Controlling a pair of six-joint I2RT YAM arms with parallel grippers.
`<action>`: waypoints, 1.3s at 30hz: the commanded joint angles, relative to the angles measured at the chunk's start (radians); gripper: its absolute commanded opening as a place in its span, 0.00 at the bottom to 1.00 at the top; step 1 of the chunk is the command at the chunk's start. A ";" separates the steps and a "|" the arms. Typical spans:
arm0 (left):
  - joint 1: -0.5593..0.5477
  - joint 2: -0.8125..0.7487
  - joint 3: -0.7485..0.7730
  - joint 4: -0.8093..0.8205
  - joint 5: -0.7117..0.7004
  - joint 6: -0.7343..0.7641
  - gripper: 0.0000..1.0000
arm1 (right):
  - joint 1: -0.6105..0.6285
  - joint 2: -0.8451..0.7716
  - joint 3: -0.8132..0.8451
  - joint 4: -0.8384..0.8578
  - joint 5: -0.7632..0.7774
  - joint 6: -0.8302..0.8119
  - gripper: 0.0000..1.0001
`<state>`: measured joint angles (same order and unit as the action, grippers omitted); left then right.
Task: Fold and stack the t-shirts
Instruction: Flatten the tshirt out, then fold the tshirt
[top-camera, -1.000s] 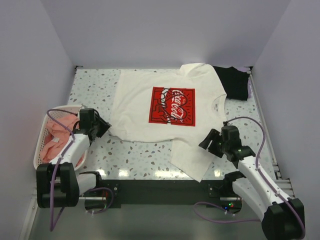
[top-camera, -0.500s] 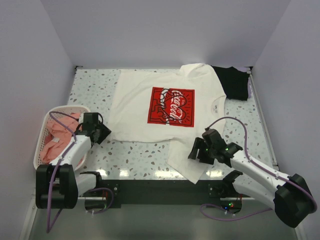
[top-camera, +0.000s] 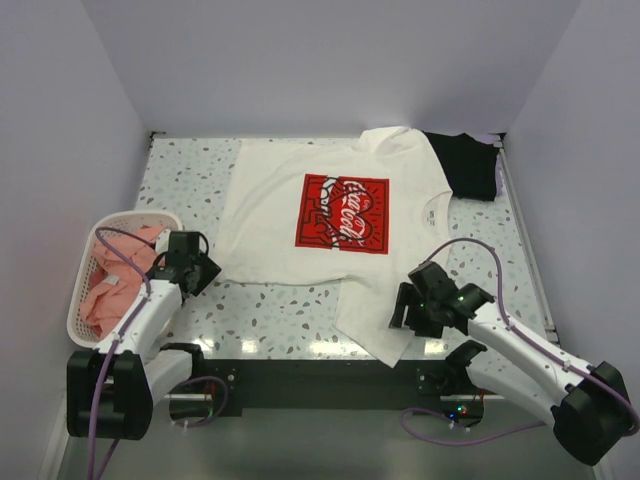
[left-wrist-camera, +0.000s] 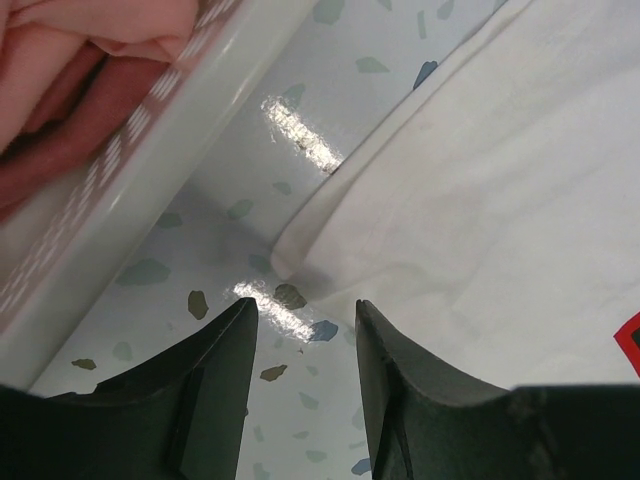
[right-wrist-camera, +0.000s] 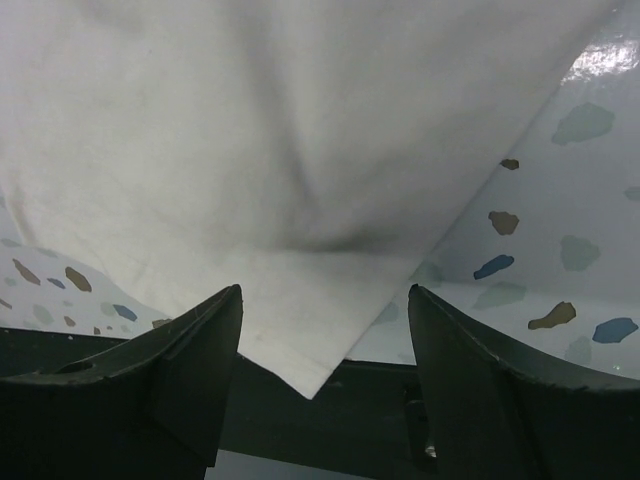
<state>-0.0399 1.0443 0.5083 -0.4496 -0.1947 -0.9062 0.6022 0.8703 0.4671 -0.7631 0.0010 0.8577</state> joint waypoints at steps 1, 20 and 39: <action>-0.003 -0.007 0.027 -0.020 -0.032 -0.003 0.49 | 0.004 0.004 -0.001 -0.067 0.001 0.023 0.71; -0.009 0.020 -0.004 0.029 -0.003 -0.011 0.48 | 0.016 0.151 -0.068 0.101 -0.019 0.049 0.32; -0.009 0.075 -0.036 0.098 0.032 -0.010 0.47 | 0.013 0.006 0.205 -0.304 0.094 -0.068 0.00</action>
<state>-0.0433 1.1069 0.4793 -0.4019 -0.1635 -0.9062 0.6144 0.8806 0.6231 -0.9703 0.0624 0.8169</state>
